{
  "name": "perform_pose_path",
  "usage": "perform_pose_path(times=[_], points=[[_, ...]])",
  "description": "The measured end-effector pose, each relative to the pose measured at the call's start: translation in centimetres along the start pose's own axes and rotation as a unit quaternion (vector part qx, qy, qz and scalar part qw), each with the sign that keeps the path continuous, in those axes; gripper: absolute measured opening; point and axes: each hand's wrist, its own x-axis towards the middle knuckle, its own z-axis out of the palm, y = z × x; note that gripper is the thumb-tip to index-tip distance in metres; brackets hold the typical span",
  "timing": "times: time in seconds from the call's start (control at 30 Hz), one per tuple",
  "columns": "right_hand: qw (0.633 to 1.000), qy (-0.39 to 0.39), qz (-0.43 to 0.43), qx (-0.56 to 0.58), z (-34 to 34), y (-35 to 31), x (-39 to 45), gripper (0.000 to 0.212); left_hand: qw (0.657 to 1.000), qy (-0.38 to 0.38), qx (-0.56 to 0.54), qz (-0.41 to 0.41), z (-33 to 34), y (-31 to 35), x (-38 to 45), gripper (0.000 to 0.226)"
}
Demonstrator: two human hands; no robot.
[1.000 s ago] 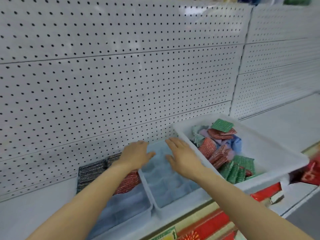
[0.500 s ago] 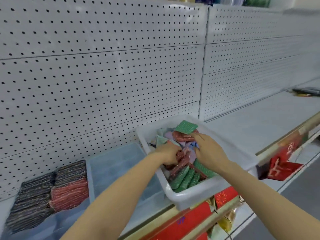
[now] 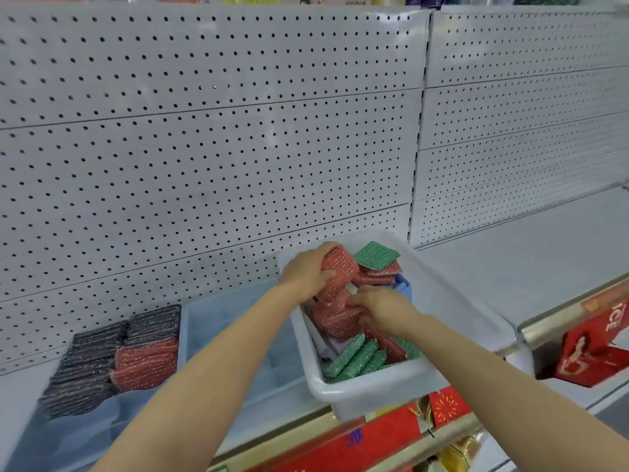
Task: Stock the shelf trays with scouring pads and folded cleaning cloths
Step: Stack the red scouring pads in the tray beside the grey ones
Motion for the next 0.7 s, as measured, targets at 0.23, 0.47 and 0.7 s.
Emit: perform_pose_path(times=[0.23,0.47,0.7], points=[[0.988,0.111,-0.010,0.111,-3.3,0.3,1.8,0.055,0.994,0.067,-0.080,-0.032,-8.0,-4.3,-5.6,0.054],[0.924,0.202,-0.077,0.315,-6.3,-7.2,1.7,0.048,0.991,0.080,-0.010,-0.103,-16.6,-13.4,-14.8,0.048],[0.916,0.188,-0.121,0.335,-3.2,-19.1,3.2,0.047,0.979,0.040,0.011,-0.201,-17.5,-23.9,-23.7,0.045]])
